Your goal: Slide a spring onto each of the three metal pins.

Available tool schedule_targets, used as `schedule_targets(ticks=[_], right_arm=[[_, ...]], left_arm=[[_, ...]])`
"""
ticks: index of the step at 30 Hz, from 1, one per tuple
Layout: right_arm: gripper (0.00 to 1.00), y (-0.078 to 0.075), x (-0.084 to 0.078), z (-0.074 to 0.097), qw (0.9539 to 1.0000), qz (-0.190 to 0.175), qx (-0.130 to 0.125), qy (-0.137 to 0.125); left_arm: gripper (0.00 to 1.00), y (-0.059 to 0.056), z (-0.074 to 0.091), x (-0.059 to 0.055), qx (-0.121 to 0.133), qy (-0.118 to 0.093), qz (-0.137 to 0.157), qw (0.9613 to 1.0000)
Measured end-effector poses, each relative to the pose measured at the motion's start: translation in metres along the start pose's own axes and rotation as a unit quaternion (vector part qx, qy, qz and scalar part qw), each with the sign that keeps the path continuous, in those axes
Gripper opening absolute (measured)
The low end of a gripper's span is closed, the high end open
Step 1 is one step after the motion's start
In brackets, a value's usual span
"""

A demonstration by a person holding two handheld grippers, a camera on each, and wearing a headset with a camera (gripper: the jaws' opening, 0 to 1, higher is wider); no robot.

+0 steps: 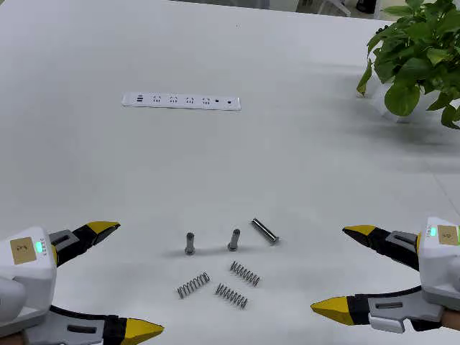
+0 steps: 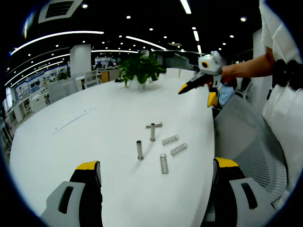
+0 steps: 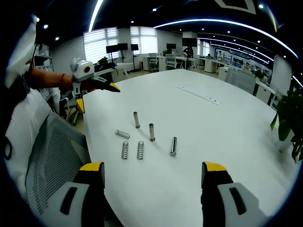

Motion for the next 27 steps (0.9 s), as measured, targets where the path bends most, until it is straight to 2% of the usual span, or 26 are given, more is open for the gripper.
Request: schedule_targets(ticks=[5,12,17,27], right_arm=[[0.85,0.0,0.002,0.003,1.0,-0.002,-0.006,-0.006],[0.85,0.0,0.0,0.005,0.9999,-0.007,-0.011,-0.007],[0.85,0.0,-0.003,0.001,0.9999,-0.011,-0.008,-0.009],[0.84,-0.004,0.0,-0.007,1.0,-0.005,0.002,-0.003]], left_arm=[[1.0,-0.001,-0.002,0.004,-0.004,0.0,-0.003,1.0],[1.0,-0.002,-0.003,0.001,-0.01,0.007,-0.006,0.9999],[1.0,0.002,-0.003,-0.003,-0.01,0.007,-0.003,0.9999],[1.0,0.001,-0.005,-0.005,-0.007,0.006,0.004,0.9999]])
Point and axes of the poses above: the centre of the closed fingertips' face, and the gripper's own axes: z roughly backward along the fingers, y roughly to its left, x roughly out of its top, the point moved 1 cm from there along z, roughly backward along the fingers, and after that the axes turned 4 degrees about -y, right-handed, at the moved point
